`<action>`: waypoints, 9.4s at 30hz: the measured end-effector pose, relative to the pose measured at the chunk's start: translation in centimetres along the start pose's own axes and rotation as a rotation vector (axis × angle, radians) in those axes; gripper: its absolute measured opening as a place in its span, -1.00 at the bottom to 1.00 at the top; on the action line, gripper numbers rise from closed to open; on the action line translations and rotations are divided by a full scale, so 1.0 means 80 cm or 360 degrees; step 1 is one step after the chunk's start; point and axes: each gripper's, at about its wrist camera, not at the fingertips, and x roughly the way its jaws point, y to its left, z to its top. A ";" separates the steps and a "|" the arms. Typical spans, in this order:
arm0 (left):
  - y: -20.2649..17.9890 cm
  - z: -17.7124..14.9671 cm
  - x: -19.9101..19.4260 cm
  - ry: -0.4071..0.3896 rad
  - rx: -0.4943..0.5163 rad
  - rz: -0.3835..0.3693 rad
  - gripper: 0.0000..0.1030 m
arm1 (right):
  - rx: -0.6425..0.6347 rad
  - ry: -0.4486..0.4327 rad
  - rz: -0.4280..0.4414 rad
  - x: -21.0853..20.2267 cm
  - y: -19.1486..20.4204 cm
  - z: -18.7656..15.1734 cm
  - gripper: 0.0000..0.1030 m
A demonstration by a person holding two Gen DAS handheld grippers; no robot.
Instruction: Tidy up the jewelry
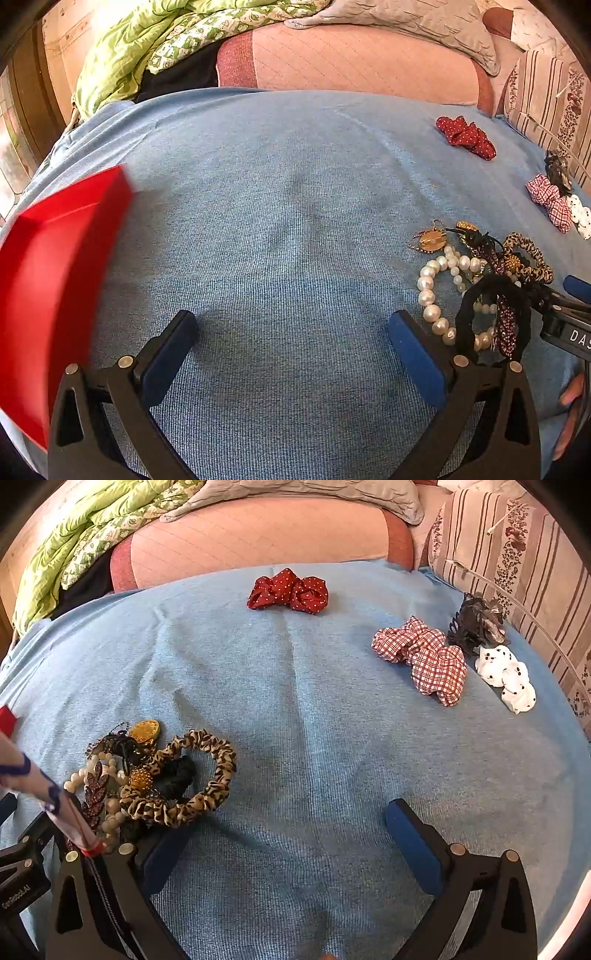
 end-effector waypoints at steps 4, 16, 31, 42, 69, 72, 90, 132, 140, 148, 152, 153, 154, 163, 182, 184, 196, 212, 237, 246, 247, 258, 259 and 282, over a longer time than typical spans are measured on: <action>0.002 0.000 0.000 -0.0002 0.0000 0.0000 1.00 | -0.0002 0.0000 -0.0001 0.000 0.000 0.000 1.00; 0.001 0.001 0.000 -0.0002 -0.0013 0.0005 1.00 | 0.0070 -0.0034 0.0044 -0.034 -0.017 -0.008 1.00; -0.003 -0.066 -0.167 -0.0623 0.0087 0.0112 0.82 | 0.0072 -0.0326 0.0222 -0.149 -0.038 -0.043 1.00; -0.009 -0.084 -0.201 -0.0540 0.0061 0.0042 0.82 | 0.0052 -0.0327 0.0278 -0.165 -0.037 -0.067 1.00; -0.022 -0.082 -0.204 -0.0481 0.0133 0.0088 0.82 | 0.0029 -0.0325 0.0378 -0.168 -0.033 -0.070 1.00; -0.024 -0.083 -0.202 -0.0475 0.0134 0.0090 0.82 | 0.0039 -0.0322 0.0383 -0.167 -0.033 -0.070 1.00; 0.008 -0.068 -0.177 -0.0393 -0.0046 -0.0010 0.82 | 0.0039 -0.0257 0.0508 -0.152 -0.032 -0.066 0.98; -0.073 0.017 -0.018 0.0076 0.0402 -0.0587 -0.36 | 0.0349 0.0231 0.0771 0.003 -0.043 0.036 -0.25; -0.071 0.019 -0.020 0.0028 0.0380 -0.0620 -0.82 | 0.0255 0.0157 0.0725 0.000 -0.031 0.040 -0.80; -0.050 0.027 -0.049 -0.0096 0.0307 -0.0695 -0.84 | 0.0244 -0.0041 0.0755 -0.032 -0.041 0.043 -0.81; -0.036 0.031 -0.056 -0.0125 0.0250 -0.0679 -0.84 | 0.0213 -0.0152 0.0776 -0.051 -0.041 0.042 -0.81; -0.032 0.032 -0.057 -0.0130 0.0237 -0.0683 -0.84 | 0.0207 -0.0187 0.0784 -0.057 -0.041 0.042 -0.81; -0.028 0.033 -0.060 -0.0138 0.0220 -0.0689 -0.84 | 0.0206 -0.0214 0.0787 -0.061 -0.040 0.043 -0.81; 0.004 0.040 -0.088 -0.0241 0.0146 -0.0676 -0.84 | 0.0209 -0.0281 0.0895 -0.077 -0.039 0.041 -0.81; 0.067 0.035 -0.107 -0.0307 0.0006 -0.0468 -0.84 | 0.0092 -0.0285 0.1031 -0.103 0.021 0.028 -0.81; 0.075 0.033 -0.114 -0.0311 -0.0019 -0.0451 -0.84 | 0.0065 -0.0283 0.1054 -0.109 0.033 0.025 -0.81; 0.200 0.047 -0.124 -0.0332 -0.0224 -0.0041 -0.84 | -0.0177 -0.0174 0.1211 -0.131 0.168 0.028 -0.81; 0.328 0.041 -0.052 -0.0128 -0.0533 0.0111 -0.84 | -0.0243 0.0099 0.1445 -0.062 0.381 0.075 -0.80; 0.337 0.046 -0.049 -0.0134 -0.0673 0.0218 -0.08 | -0.0369 0.0025 0.1293 -0.043 0.386 0.090 -0.24; 0.293 0.055 -0.088 -0.0368 -0.0693 0.0077 0.08 | -0.0266 -0.0128 0.1278 -0.090 0.316 0.102 -0.24; 0.283 0.056 -0.090 -0.0377 -0.0671 0.0051 0.10 | -0.0237 -0.0140 0.1252 -0.095 0.299 0.103 -0.24; 0.134 0.061 -0.077 -0.0297 -0.0197 -0.0232 0.13 | 0.0198 -0.0133 0.1128 -0.098 0.087 0.075 -0.24; 0.119 0.060 -0.070 -0.0244 -0.0154 -0.0305 0.13 | 0.0205 -0.0117 0.1099 -0.096 0.075 0.074 -0.24; -0.052 0.032 -0.007 0.0144 0.0394 -0.0776 -0.49 | 0.0212 0.0076 0.0768 -0.020 0.018 0.090 -0.24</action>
